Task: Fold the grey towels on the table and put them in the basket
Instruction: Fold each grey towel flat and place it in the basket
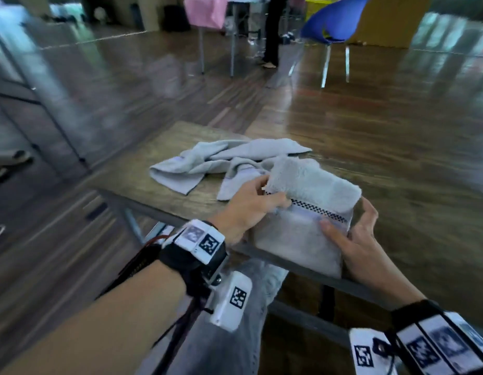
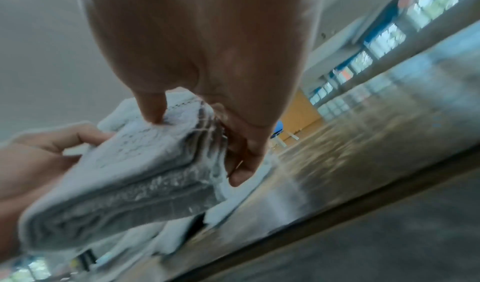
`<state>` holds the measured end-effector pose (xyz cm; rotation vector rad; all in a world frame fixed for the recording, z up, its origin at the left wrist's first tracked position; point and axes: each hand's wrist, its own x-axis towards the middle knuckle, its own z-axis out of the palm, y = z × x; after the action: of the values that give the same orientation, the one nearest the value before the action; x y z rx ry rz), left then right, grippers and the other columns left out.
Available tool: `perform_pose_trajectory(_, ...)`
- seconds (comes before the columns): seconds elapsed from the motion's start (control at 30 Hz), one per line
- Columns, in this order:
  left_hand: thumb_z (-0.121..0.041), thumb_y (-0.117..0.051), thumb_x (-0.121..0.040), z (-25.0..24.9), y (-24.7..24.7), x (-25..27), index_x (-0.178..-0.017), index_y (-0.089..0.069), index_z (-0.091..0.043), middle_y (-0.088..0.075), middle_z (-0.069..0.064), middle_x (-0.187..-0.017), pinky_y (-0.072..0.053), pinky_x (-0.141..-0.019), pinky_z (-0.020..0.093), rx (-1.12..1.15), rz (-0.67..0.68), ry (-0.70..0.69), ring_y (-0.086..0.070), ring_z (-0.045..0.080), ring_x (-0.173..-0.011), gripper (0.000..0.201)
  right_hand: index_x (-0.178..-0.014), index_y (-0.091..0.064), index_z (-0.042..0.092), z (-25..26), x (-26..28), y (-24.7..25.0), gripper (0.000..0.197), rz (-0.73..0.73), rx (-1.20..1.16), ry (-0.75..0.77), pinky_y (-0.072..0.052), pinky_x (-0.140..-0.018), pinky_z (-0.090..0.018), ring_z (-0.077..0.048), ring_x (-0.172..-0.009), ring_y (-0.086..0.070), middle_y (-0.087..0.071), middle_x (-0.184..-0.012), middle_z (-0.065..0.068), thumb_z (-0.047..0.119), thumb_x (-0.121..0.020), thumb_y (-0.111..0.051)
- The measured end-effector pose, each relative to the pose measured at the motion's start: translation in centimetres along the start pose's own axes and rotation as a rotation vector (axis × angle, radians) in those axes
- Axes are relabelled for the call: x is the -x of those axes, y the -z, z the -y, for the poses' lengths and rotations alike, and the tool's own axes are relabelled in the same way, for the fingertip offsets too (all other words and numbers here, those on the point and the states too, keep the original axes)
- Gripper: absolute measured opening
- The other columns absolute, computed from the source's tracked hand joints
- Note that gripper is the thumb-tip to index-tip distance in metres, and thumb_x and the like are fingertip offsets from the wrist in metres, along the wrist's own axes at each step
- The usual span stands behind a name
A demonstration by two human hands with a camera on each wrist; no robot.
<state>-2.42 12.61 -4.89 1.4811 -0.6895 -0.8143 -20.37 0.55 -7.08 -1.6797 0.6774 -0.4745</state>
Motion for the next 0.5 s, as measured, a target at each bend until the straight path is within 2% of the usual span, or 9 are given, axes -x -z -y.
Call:
perform_pose_trajectory(0.07, -0.016, -0.077, -0.071, 0.8, 4.1, 1.7, -0.101, -0.072, -0.025, -0.076, 0.000, -0.099, -0.053, -0.086, 0.038, 0.093, -0.072, 0.011, -0.071, 0.020, -0.093, 0.032, -0.120, -0.025, 0.067, 1.5, -0.2, -3.4, 0.064, 0.056, 0.019, 0.081, -0.055, -0.097, -0.049, -0.023, -0.117, -0.066, -0.046, -0.149, -0.014, 0.041, -0.081, -0.069)
perform_pose_trajectory(0.1, -0.014, -0.078, -0.074, 1.4, 6.3, 2.6, -0.108, -0.070, -0.022, -0.075, 0.003, -0.105, -0.053, -0.090, 0.042, 0.129, -0.121, 0.016, -0.070, 0.024, -0.099, 0.036, -0.111, -0.033, 0.074, 2.3, -0.6, -5.3, 0.057, 0.091, 0.036, 0.135, -0.050, -0.103, -0.055, -0.028, -0.122, -0.062, -0.037, -0.156, -0.012, 0.038, -0.085, -0.068)
perform_pose_trajectory(0.13, -0.012, -0.078, -0.078, 2.1, 8.5, 3.6, -0.116, -0.067, -0.019, -0.074, 0.005, -0.112, -0.052, -0.094, 0.044, 0.153, -0.171, 0.022, -0.069, 0.027, -0.105, 0.040, -0.109, -0.035, 0.077, 3.0, -1.1, -7.2, 0.059, 0.133, 0.060, 0.179, -0.047, -0.106, -0.054, -0.027, -0.124, -0.060, -0.034, -0.158, -0.007, 0.032, -0.090, -0.068)
perform_pose_trajectory(0.17, -0.010, -0.076, -0.081, 2.9, 10.6, 4.6, -0.121, -0.064, -0.016, -0.072, 0.007, -0.117, -0.052, -0.096, 0.044, 0.180, -0.219, 0.027, -0.067, 0.029, -0.110, 0.042, -0.123, -0.031, 0.072, 3.5, -1.7, -9.2, 0.065, 0.186, 0.078, 0.215, -0.047, -0.108, -0.046, -0.018, -0.122, -0.061, -0.040, -0.155, 0.001, 0.025, -0.095, -0.066)
perform_pose_trajectory(0.23, -0.014, -0.076, -0.081, 4.8, 14.5, 6.8, -0.124, -0.062, -0.016, -0.071, 0.006, -0.120, -0.055, -0.090, 0.041, 0.226, -0.343, 0.052, -0.067, 0.028, -0.112, 0.045, -0.146, -0.019, 0.038, 4.4, -3.2, -13.4, 0.069, 0.308, 0.136, 0.227, -0.049, -0.102, -0.026, 0.000, -0.110, -0.064, -0.056, -0.136, 0.024, 0.014, -0.098, -0.062)
perform_pose_trajectory(0.27, -0.019, -0.077, -0.078, 5.9, 16.3, 8.0, -0.122, -0.062, -0.017, -0.072, 0.005, -0.119, -0.056, -0.085, 0.039, 0.246, -0.417, 0.068, -0.068, 0.027, -0.109, 0.046, -0.148, -0.015, 0.029, 4.9, -4.0, -15.7, 0.069, 0.366, 0.176, 0.217, -0.050, -0.098, -0.024, -0.001, -0.106, -0.065, -0.058, -0.130, 0.026, 0.013, -0.099, -0.061)
perform_pose_trajectory(0.33, -0.022, -0.077, -0.075, 8.8, 19.5, 10.1, -0.117, -0.065, -0.016, -0.073, 0.007, -0.115, -0.055, -0.081, 0.040, 0.288, -0.564, 0.102, -0.070, 0.025, -0.101, 0.044, -0.145, -0.015, 0.027, 5.4, -5.2, -20.4, 0.067, 0.459, 0.283, 0.234, -0.050, -0.091, -0.023, -0.006, -0.098, -0.065, -0.057, -0.127, 0.022, 0.014, -0.097, -0.060)
perform_pose_trajectory(0.43, -0.019, -0.074, -0.084, 14.2, 23.0, 12.8, -0.115, -0.067, -0.016, -0.074, 0.007, -0.110, -0.054, -0.083, 0.041, 0.313, -0.751, 0.211, -0.071, 0.023, -0.094, 0.032, -0.134, -0.013, 0.037, 4.5, -6.1, -27.6, 0.066, 0.577, 0.377, 0.227, -0.050, -0.075, -0.025, -0.018, -0.087, -0.066, -0.062, -0.107, -0.003, 0.011, -0.093, -0.058)
perform_pose_trajectory(0.5, -0.021, -0.074, -0.086, 18.3, 24.4, 14.7, -0.112, -0.059, -0.014, -0.072, 0.010, -0.111, -0.056, -0.080, 0.043, 0.269, -0.902, 0.308, -0.070, 0.023, -0.091, 0.031, -0.135, -0.016, 0.027, 3.0, -6.0, -32.3, 0.064, 0.632, 0.437, 0.210, -0.040, -0.063, -0.027, -0.023, -0.081, -0.059, -0.056, -0.095, -0.004, 0.008, -0.090, -0.058)
